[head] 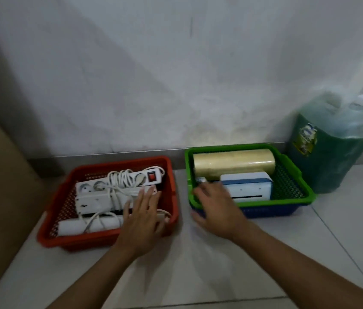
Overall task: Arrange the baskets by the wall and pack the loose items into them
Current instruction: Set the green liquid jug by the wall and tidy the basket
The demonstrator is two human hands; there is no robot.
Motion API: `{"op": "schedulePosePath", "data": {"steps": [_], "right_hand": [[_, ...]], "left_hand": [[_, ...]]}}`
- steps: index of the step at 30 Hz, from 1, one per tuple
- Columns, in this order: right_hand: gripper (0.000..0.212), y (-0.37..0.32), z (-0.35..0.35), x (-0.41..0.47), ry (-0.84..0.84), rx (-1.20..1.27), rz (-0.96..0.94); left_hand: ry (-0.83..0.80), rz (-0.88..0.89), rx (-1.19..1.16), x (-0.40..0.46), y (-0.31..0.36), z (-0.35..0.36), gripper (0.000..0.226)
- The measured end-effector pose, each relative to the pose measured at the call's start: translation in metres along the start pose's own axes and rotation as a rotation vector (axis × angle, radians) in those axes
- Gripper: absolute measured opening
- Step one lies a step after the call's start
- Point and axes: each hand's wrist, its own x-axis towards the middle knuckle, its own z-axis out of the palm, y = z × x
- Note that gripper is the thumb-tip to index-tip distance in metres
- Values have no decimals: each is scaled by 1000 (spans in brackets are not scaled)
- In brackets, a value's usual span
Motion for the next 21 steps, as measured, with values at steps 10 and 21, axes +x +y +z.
{"op": "schedulePosePath", "data": {"steps": [10, 21], "right_hand": [[39, -79, 56, 29, -313, -226, -157], [38, -42, 52, 46, -334, -252, -39]], "left_hand": [[-53, -357, 76, -76, -81, 39, 75], [-76, -314, -26, -19, -66, 41, 81]]}}
